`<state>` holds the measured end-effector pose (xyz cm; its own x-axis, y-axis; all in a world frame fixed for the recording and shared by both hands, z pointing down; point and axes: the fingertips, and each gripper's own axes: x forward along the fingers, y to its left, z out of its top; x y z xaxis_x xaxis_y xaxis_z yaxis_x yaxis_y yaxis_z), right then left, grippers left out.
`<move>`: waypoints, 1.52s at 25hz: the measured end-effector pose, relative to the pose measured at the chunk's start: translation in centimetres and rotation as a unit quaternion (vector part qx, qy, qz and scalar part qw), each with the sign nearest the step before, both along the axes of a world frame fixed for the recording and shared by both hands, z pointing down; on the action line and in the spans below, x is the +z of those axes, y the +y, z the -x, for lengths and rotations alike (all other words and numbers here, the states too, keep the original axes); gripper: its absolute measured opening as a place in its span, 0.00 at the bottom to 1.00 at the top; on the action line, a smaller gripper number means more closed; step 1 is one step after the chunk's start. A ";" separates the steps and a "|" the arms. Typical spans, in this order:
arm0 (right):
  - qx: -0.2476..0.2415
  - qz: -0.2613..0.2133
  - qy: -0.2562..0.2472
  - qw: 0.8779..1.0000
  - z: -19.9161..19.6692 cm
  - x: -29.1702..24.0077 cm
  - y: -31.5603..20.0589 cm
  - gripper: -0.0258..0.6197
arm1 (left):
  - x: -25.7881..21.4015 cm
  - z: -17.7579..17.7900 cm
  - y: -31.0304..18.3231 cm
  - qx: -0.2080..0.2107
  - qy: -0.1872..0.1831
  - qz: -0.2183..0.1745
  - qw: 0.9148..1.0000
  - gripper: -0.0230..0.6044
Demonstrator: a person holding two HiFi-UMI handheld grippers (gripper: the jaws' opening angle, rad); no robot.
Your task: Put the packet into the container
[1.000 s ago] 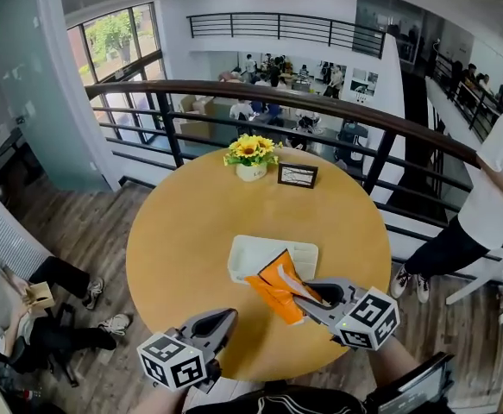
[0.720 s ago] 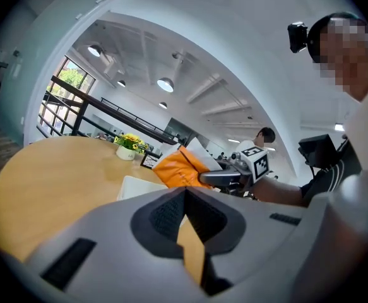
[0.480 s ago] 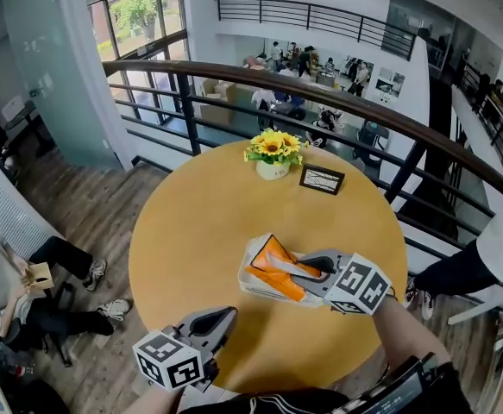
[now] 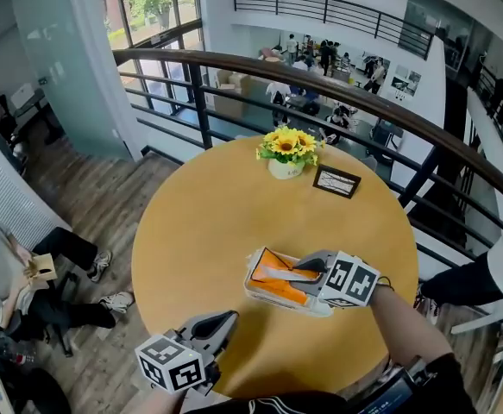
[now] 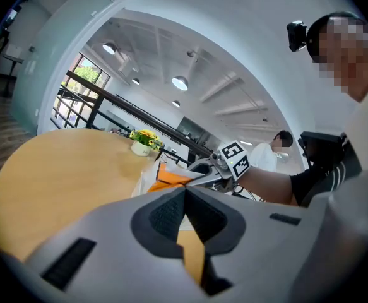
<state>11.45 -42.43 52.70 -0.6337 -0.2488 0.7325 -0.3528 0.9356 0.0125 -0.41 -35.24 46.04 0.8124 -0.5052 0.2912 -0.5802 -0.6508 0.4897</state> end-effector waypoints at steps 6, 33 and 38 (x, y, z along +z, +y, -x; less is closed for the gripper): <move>-0.019 0.027 0.031 0.999 0.3 2.8 -0.4 0.21 | 0.9 0.3 -0.5 -0.010 -0.001 0.009 1.000 0.04; -0.037 0.055 0.227 0.972 0.3 8.0 0.3 0.28 | 3.1 1.1 0.8 -0.016 -0.007 0.032 0.999 0.04; -0.021 0.046 0.207 0.977 0.3 7.6 0.5 0.40 | 3.4 1.0 0.8 -0.010 -0.002 0.029 1.000 0.04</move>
